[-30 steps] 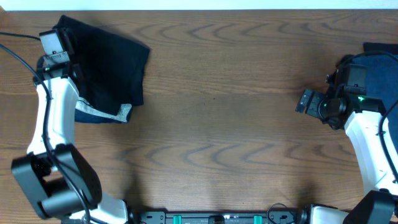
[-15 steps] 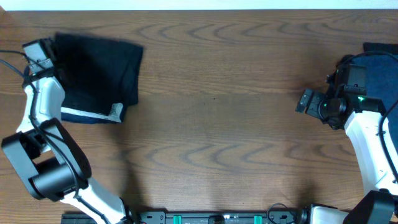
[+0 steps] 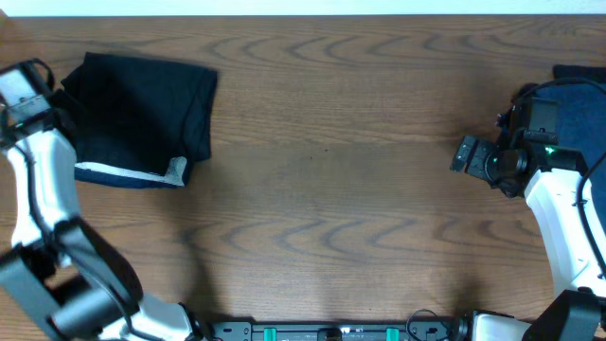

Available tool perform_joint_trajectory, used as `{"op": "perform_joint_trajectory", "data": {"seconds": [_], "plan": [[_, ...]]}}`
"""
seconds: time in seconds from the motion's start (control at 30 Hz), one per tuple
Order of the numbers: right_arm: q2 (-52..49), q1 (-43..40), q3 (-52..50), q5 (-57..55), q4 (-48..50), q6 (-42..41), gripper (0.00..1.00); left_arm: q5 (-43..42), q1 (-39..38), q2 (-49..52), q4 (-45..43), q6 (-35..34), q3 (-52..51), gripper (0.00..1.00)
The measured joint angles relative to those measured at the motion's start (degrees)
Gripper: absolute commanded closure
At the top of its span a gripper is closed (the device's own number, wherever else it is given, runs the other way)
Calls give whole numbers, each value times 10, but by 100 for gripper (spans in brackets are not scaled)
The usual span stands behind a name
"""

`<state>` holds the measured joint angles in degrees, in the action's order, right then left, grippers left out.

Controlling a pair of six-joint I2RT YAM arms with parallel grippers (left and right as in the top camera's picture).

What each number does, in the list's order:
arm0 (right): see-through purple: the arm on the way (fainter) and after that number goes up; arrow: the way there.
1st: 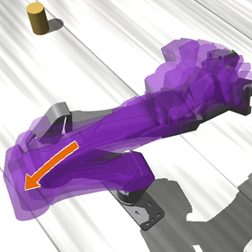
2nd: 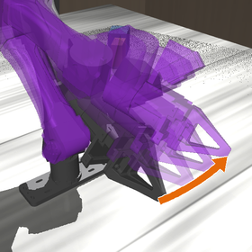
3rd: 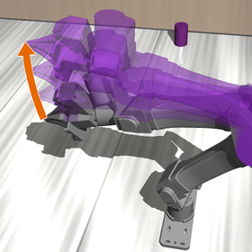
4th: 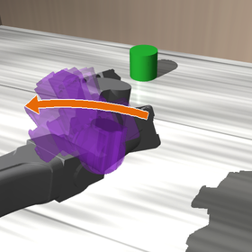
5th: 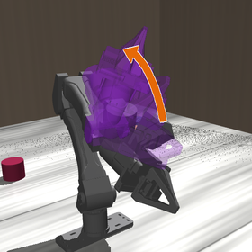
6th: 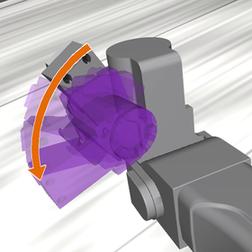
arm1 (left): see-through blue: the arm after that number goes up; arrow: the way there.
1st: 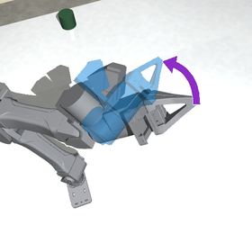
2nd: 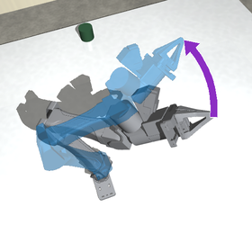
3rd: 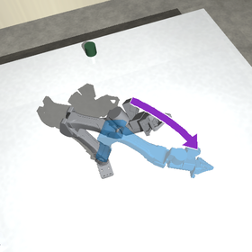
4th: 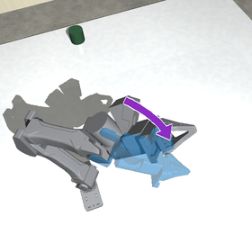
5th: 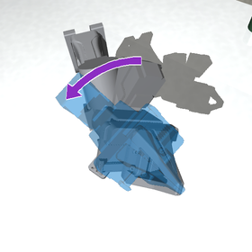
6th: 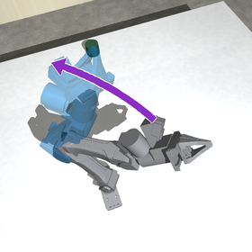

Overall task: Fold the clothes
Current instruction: 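Carry the black shorts stack leftward with the left gripper onto the jeans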

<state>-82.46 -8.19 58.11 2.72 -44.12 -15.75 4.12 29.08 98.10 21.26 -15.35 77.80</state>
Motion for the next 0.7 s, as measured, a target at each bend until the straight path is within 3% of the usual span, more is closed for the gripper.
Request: {"op": "perform_joint_trajectory", "data": {"seconds": [0.27,0.7], "plan": [[0,0,0,0,0,0,1,-87,2,-16,95,-59,10,94],[0,0,0,0,0,0,1,-110,59,83,156,-74,-3,94]]}}
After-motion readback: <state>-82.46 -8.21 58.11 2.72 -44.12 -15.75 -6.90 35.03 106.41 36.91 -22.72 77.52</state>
